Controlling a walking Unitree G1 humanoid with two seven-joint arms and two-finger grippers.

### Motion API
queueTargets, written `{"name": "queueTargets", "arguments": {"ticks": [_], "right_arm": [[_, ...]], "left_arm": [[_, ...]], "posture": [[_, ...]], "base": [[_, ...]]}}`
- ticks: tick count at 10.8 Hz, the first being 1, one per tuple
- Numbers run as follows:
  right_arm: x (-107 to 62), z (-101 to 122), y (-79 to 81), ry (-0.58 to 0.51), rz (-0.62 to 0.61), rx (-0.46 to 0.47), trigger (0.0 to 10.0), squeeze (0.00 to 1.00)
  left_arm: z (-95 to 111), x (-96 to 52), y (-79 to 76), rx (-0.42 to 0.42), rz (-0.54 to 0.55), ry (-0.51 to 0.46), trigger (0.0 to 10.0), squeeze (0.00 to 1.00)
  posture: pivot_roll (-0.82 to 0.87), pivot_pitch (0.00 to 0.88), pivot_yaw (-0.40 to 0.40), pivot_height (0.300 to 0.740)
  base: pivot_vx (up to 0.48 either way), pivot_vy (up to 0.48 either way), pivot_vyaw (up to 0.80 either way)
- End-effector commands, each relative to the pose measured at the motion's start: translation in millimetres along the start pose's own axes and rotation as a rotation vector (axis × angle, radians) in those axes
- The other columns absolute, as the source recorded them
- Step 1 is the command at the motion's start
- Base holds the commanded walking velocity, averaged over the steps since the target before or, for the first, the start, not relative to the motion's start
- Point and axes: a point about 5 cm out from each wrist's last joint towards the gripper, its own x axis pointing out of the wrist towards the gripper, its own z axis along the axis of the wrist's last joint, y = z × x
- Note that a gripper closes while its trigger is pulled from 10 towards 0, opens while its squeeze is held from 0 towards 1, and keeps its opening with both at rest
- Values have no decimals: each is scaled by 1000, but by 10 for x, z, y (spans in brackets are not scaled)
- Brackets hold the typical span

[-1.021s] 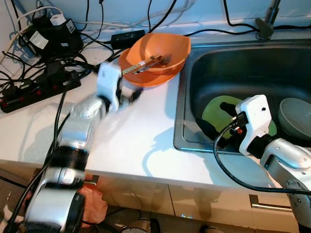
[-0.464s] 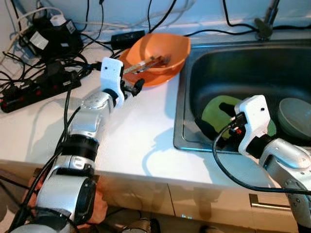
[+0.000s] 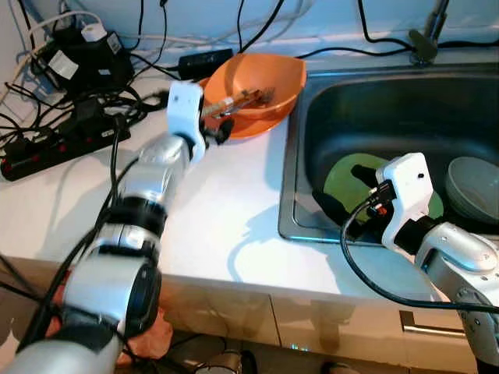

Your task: Kitchen organization

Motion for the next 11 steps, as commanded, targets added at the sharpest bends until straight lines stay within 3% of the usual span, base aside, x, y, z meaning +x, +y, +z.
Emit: {"name": "queueTargets", "arguments": {"ticks": [1, 3, 6, 11], "right_arm": [[2, 35, 45, -16, 10, -10, 10000, 0], [-3, 33, 59, -15, 9, -10, 10000, 0], [0, 34, 66, -17, 8, -8, 10000, 0], [0, 30, 66, -17, 6, -6, 10000, 0]], "left_arm": [[-14, -3, 59, -8, 33, 15, 10000, 0], [-52, 30, 63, -36, 72, 67, 10000, 0], [-172, 42, 32, 45, 61, 168, 10000, 0], [-297, 11, 56, 104, 9, 275, 10000, 0]], "posture": [[18, 136, 199, 740], [14, 139, 202, 740], [14, 138, 207, 740], [14, 138, 208, 740]], "base": [[0, 0, 0], [0, 0, 0], [0, 0, 0], [0, 0, 0]]}}
